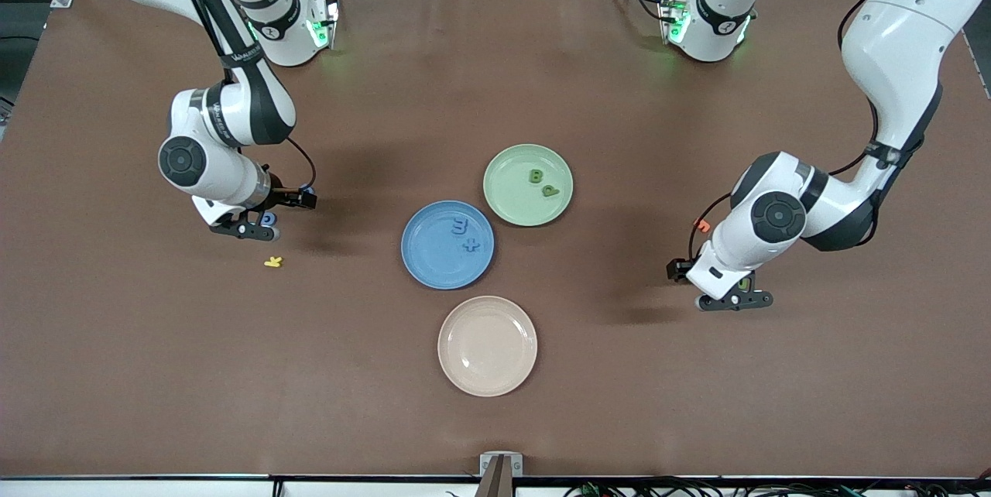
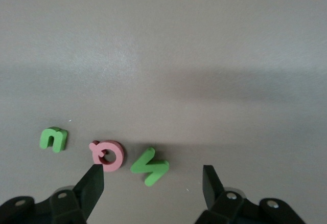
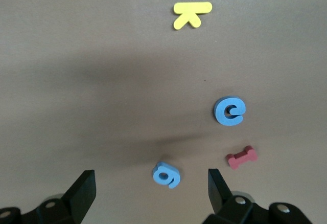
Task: Sort letters by color into matching plates
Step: 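Move the left gripper to the green Z while the right gripper reaches the blue g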
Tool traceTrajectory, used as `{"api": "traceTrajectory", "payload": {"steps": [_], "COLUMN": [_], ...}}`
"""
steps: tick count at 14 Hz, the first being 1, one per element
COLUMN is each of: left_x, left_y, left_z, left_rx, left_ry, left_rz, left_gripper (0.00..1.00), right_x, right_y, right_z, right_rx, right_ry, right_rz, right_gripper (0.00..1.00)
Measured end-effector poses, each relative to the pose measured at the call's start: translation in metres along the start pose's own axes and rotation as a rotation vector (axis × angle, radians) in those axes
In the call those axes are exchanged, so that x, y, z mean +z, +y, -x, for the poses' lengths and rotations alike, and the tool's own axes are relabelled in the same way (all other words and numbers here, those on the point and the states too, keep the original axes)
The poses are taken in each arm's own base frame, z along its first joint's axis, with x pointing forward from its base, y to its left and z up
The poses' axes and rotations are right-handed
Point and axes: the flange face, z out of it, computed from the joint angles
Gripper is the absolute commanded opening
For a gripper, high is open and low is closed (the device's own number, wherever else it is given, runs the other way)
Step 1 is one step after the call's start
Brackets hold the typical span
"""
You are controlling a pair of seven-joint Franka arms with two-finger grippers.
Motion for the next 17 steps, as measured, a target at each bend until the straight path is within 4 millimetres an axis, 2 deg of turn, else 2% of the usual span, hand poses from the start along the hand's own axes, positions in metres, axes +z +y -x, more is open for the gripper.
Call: {"api": "traceTrajectory", "payload": {"steps": [3, 8, 11, 14, 16, 17], "left_x": [0.021, 0.022, 0.029, 0.037, 0.041, 0.043], "left_y": [-0.003, -0.005, -0.021, -0.024, -0.022, -0.021], "left_z": [0.004, 0.003, 0.001, 0.006, 0.010, 0.012], "left_rx": [-0.094, -0.378, -0.524, -0.615, -0.633, -0.636], "left_ry": [-0.030, -0.031, -0.036, -0.048, -0.056, -0.060], "left_rz": [0.004, -0.003, -0.021, -0.033, -0.036, -0.037], "left_gripper": [0.78, 0.78, 0.77, 0.75, 0.67, 0.66], "right_x": [0.019, 0.035, 0.040, 0.047, 0.050, 0.051], "right_y": [0.006, 0.011, 0.013, 0.015, 0.017, 0.017], "right_z": [0.011, 0.022, 0.026, 0.031, 0.033, 0.034], "right_rx": [0.003, 0.006, 0.013, 0.030, 0.036, 0.043], "right_ry": [0.023, 0.034, 0.046, 0.053, 0.065, 0.071], "right_rz": [-0.002, 0.000, -0.002, -0.003, -0.005, -0.007], "right_gripper": [0.92, 0.83, 0.81, 0.80, 0.78, 0.75]}}
